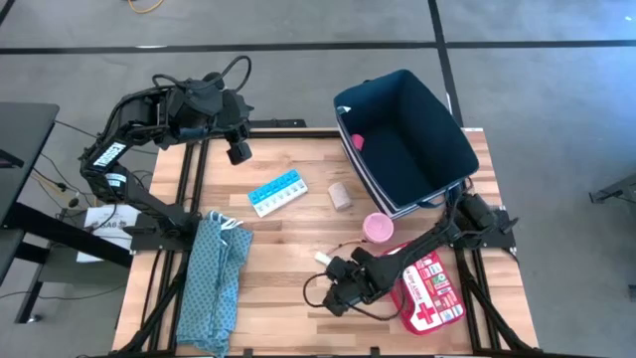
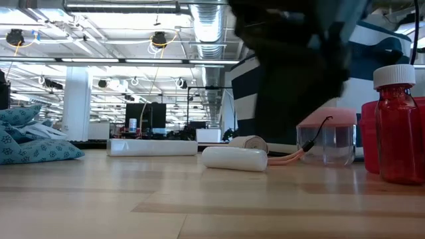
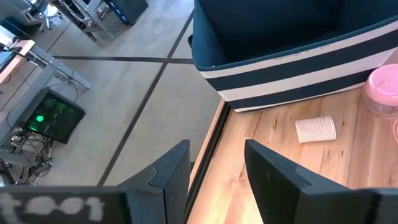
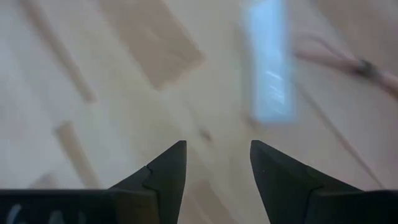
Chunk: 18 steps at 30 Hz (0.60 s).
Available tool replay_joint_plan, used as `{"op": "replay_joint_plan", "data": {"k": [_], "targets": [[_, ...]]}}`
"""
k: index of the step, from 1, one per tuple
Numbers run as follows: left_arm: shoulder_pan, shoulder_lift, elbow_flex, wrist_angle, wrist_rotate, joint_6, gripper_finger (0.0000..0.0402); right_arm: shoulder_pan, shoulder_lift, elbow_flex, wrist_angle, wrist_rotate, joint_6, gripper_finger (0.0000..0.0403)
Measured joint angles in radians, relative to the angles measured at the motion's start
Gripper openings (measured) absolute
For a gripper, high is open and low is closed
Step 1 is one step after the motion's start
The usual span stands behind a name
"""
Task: Pick & place medical supplies in basket/bin
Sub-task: Put the rolled gauze into the blue bin
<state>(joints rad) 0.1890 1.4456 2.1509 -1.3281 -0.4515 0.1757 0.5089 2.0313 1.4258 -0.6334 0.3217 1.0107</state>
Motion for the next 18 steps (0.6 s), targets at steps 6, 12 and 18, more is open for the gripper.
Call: {"op": "replay_joint_plan", "data": {"k": [6,12,18], "targets": [[0.000,0.000,0.000,-0.001,0.000,0.001,0.0145,-0.071,0.036,-0.003,0.067,-0.015,-0.115,0.0176],[0.000,0.000,0.000,-0.007,0.007,0.003,0.0145,-0.108,0.053,-0.004,0.110,-0.089,-0.164,0.0197],[0.000,0.002,0.000,-0.009,0.027,0.008,0.0145,-0.112,0.051,0.001,0.230,-0.084,-0.267,0.0214]]}}
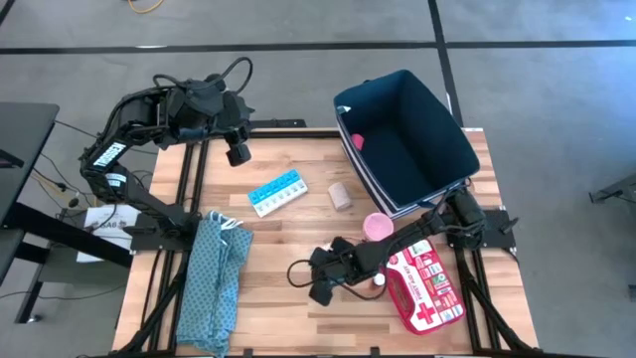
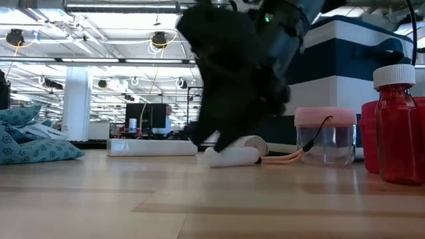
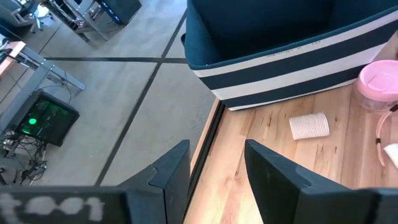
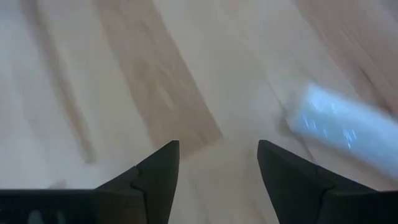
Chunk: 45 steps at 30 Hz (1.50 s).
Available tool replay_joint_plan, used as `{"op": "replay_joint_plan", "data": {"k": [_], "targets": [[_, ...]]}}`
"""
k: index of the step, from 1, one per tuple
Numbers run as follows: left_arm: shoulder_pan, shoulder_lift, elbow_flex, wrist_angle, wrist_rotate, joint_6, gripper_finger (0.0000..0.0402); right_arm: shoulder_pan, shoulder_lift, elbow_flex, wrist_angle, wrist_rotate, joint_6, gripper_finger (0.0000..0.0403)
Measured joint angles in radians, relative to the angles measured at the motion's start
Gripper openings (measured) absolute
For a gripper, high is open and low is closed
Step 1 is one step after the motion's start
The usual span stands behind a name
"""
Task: Pick & place medical supplies in basket/bin
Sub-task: Put the rolled gauze into the blue bin
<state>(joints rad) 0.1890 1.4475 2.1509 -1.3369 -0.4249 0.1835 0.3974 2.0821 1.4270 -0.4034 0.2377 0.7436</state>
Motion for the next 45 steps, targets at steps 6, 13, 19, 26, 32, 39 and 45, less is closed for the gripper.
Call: {"op": "replay_joint_plan", "data": {"k": [6,13,19,26,32,39,45], "targets": [[0.000,0.011,0.000,0.000,0.001,-0.001,0.0145,0.000,-0.004,0.055,-0.010,0.136,-0.223,0.0214],[0.000,0.012,-0.064,0.002,0.001,0.001,0.0145,-0.035,-0.004,0.057,-0.162,0.130,-0.282,0.0222],[0.000,0.012,-0.131,0.027,0.003,0.005,0.0145,-0.079,0.000,0.056,-0.320,0.113,-0.250,0.0228],[0.000,0.012,-0.144,0.026,0.002,0.005,0.0145,-0.134,0.000,0.056,-0.294,0.065,-0.306,0.0229],[-0.010,0.002,-0.145,0.026,0.002,0.005,0.0145,-0.150,0.000,0.056,-0.285,-0.026,-0.307,0.0229],[-0.026,0.003,-0.145,0.026,-0.001,0.004,0.0145,-0.149,0.000,0.018,-0.252,-0.061,-0.307,0.0228],[-0.034,0.003,-0.145,0.026,-0.001,0.004,0.0145,-0.149,-0.002,-0.033,-0.227,-0.060,-0.252,0.0227]]}}
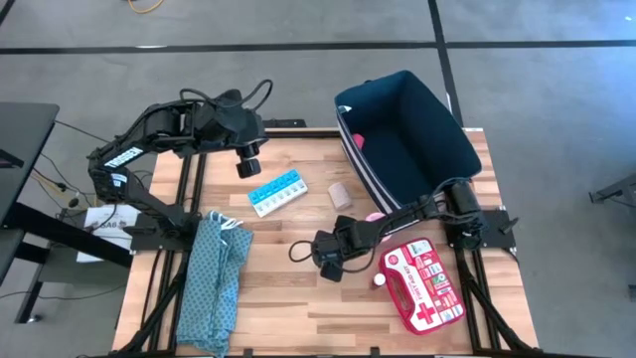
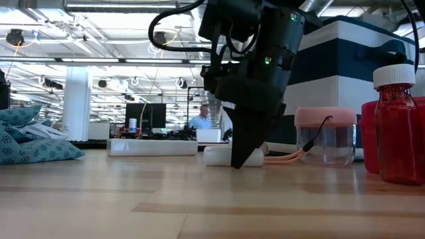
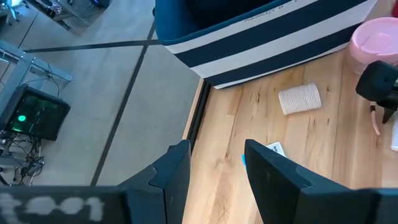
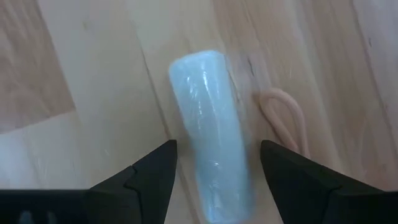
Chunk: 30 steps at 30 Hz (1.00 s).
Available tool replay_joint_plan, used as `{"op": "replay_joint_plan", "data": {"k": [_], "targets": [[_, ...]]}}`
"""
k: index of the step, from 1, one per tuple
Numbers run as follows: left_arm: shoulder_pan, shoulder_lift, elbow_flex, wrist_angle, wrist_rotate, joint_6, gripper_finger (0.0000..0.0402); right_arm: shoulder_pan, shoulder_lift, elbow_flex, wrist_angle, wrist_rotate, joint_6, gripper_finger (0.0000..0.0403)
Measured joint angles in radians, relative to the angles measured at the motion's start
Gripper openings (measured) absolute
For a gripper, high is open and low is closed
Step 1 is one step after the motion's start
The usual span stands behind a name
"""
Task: Pick & place medical supplies in basket/bin
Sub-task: Put the rolled gauze into the blue bin
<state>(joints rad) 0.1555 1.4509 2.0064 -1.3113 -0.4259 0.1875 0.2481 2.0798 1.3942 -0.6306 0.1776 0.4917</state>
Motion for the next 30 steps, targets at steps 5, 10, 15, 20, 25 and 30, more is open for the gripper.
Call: {"op": "replay_joint_plan", "data": {"k": [5,10,15,20,25,30], "targets": [[0.001,0.000,0.000,0.000,-0.006,0.000,0.0145,0.002,-0.001,-0.003,0.007,-0.001,0.009,0.0200],[0.001,0.000,0.000,0.000,-0.006,0.000,0.0145,0.002,0.000,-0.005,0.025,-0.024,0.028,0.0137],[0.001,0.000,0.000,-0.001,-0.007,-0.008,0.0145,0.008,-0.002,0.019,-0.011,-0.050,0.088,0.0066],[0.001,0.000,0.000,-0.026,-0.009,-0.011,0.0145,0.043,-0.003,0.122,-0.084,-0.061,0.086,0.0034],[0.001,0.000,0.000,-0.093,-0.057,-0.042,0.0145,0.100,-0.003,0.282,-0.258,-0.037,0.100,0.0049],[0.001,0.000,0.000,-0.136,-0.086,-0.062,0.0145,0.171,-0.004,0.482,-0.642,0.117,0.218,0.0052]]}}
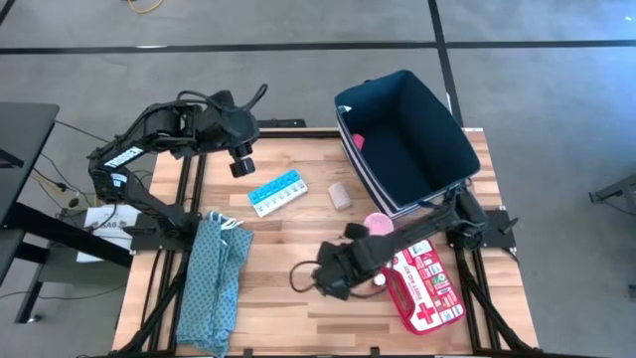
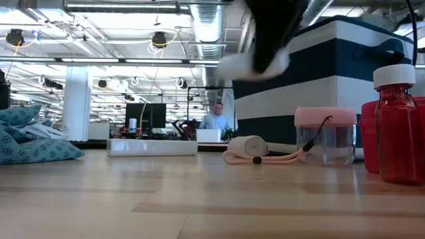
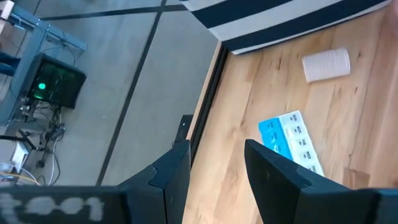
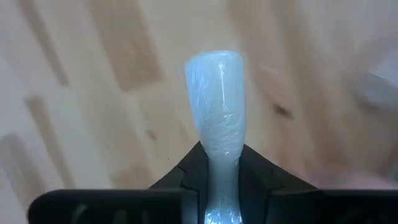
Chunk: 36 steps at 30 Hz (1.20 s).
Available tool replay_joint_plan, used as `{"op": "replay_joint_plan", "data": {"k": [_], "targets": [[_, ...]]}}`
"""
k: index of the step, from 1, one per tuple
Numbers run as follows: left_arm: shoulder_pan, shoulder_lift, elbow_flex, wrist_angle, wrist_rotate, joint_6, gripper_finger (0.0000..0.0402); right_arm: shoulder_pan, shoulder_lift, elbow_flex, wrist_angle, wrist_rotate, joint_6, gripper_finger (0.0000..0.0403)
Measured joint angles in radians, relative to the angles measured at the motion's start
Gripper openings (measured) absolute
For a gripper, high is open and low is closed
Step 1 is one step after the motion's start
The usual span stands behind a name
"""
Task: Pick & place medical supplies in basket/bin
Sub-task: Put the rolled gauze into the blue bin
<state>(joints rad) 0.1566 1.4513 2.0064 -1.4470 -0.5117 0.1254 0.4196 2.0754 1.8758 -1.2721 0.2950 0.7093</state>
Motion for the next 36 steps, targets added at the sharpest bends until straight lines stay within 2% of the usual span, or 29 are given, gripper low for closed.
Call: {"op": "replay_joint_plan", "data": {"k": [4,5,9,15,20,23,29,36], "targets": [[0.000,0.000,0.000,-0.007,0.000,-0.013,0.0145,0.050,0.000,0.121,-0.298,0.101,0.174,0.0051],[0.000,0.000,0.000,-0.009,0.000,-0.014,0.0145,0.063,-0.003,0.137,-0.312,0.128,0.197,0.0051],[0.000,0.000,0.000,-0.009,0.000,-0.014,0.0145,0.119,-0.065,0.140,-0.285,0.208,0.157,0.0051],[0.000,0.000,0.000,-0.008,0.004,-0.018,0.0145,0.163,-0.169,0.085,-0.297,0.451,0.268,0.0051],[0.000,0.001,0.000,-0.007,0.007,-0.021,0.0145,0.178,-0.292,-0.011,-0.299,0.625,0.332,0.0051],[0.000,0.000,0.000,-0.007,0.009,-0.021,0.0145,0.154,-0.381,-0.093,-0.300,0.691,0.345,0.0052],[0.000,0.000,0.000,0.004,0.018,-0.013,0.0145,0.002,-0.558,-0.287,-0.298,0.671,0.344,0.0052],[0.000,0.000,0.000,0.005,0.018,-0.001,0.0145,-0.274,-0.714,-0.486,-0.300,0.498,0.330,0.0052]]}}
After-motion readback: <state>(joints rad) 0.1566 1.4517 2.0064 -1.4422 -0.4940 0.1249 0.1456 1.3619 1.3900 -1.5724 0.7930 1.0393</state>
